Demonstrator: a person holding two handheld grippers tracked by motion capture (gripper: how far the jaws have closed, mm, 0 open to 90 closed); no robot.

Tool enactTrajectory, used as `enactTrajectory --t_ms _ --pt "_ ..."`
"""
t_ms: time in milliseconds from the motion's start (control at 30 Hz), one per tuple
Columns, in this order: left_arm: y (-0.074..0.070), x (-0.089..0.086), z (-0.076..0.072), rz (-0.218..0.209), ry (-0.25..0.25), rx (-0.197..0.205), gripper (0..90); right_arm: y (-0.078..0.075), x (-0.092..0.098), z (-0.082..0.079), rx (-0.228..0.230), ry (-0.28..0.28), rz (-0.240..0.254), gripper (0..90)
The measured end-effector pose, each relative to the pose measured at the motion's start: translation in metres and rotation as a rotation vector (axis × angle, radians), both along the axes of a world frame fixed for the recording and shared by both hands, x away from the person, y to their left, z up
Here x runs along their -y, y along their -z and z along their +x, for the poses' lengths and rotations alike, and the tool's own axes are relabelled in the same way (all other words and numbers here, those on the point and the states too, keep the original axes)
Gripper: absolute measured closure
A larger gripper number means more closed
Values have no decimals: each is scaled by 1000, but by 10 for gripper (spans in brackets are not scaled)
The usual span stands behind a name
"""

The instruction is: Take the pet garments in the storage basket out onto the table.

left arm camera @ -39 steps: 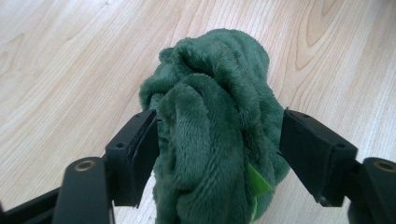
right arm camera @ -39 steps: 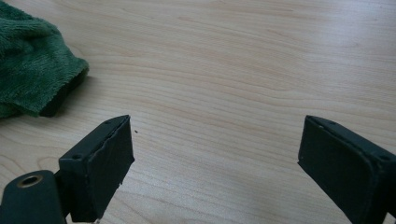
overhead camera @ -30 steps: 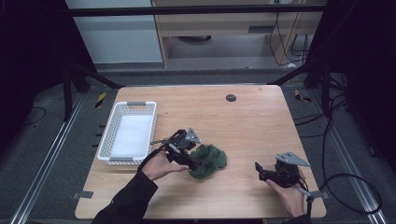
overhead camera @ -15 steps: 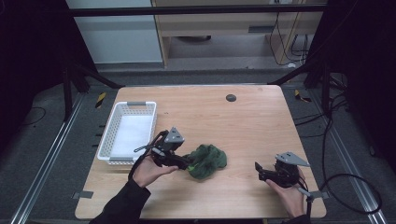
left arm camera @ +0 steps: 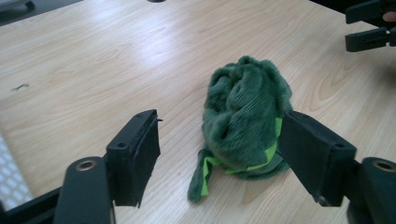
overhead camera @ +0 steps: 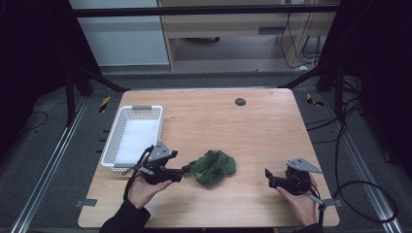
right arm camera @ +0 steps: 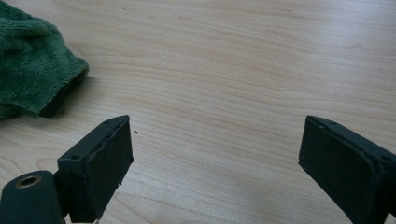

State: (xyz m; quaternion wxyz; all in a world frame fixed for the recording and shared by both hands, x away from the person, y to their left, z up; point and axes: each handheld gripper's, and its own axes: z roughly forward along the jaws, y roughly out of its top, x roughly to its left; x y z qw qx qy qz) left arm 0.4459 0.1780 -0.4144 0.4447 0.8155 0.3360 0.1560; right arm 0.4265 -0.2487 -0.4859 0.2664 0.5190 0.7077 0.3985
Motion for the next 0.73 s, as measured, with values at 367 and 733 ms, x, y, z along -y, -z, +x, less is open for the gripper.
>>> enactTrajectory --t_ms 367,733 --pt "17 -29 -20 -31 -112 6 411 0 -1 -1 -2 -7 2 97" --pt "40 -52 -32 -18 -188 -26 427 1 -2 -3 8 -12 -5 89"
